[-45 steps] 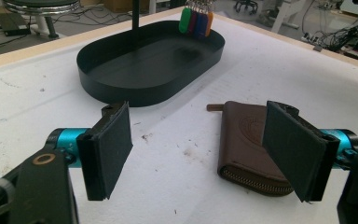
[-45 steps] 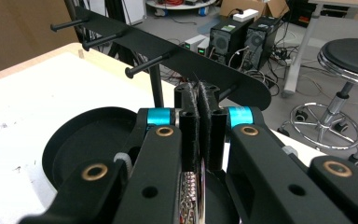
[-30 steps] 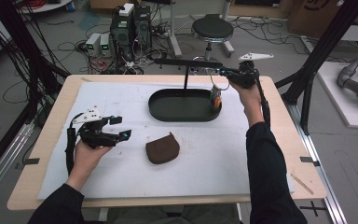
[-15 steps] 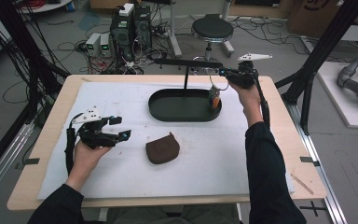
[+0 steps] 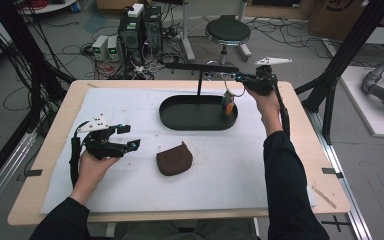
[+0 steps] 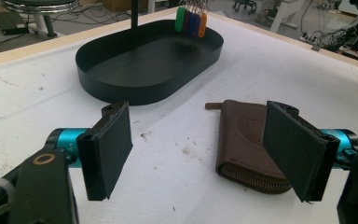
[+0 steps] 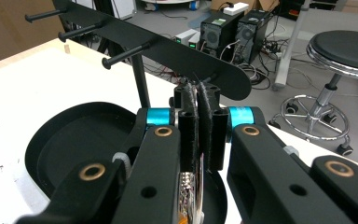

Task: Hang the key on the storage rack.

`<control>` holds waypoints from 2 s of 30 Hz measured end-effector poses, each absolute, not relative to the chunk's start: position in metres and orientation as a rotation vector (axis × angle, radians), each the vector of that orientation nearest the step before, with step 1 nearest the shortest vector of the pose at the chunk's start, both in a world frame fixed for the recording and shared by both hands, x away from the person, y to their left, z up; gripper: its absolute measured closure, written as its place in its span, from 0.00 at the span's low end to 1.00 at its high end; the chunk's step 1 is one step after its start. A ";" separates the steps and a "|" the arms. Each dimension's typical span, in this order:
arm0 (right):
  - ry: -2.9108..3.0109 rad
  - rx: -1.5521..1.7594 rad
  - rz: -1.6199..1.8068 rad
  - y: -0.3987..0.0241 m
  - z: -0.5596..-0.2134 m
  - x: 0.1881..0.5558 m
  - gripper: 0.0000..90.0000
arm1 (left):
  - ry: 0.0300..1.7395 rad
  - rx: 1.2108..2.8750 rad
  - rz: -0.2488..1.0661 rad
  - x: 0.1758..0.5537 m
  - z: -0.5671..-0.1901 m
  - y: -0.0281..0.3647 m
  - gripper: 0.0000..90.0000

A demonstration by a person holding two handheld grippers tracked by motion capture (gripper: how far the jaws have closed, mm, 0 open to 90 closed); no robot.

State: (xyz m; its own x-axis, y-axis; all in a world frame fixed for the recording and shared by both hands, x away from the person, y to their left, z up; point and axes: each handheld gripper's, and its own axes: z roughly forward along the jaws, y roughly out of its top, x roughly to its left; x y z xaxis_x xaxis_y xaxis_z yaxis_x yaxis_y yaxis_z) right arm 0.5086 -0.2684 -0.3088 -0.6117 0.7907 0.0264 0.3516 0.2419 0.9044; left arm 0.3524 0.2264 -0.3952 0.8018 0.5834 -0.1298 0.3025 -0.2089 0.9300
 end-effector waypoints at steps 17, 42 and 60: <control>2.055 1.039 1.308 -0.280 -0.294 0.493 0.74 | 0.680 1.810 0.294 0.352 -0.395 0.227 0.27; 2.042 0.892 1.458 -0.308 -0.303 0.389 0.47 | 0.697 1.825 0.359 0.350 -0.397 0.222 0.26; 2.064 0.919 1.491 -0.326 -0.363 0.335 0.39 | 0.677 1.828 0.425 0.338 -0.400 0.221 0.25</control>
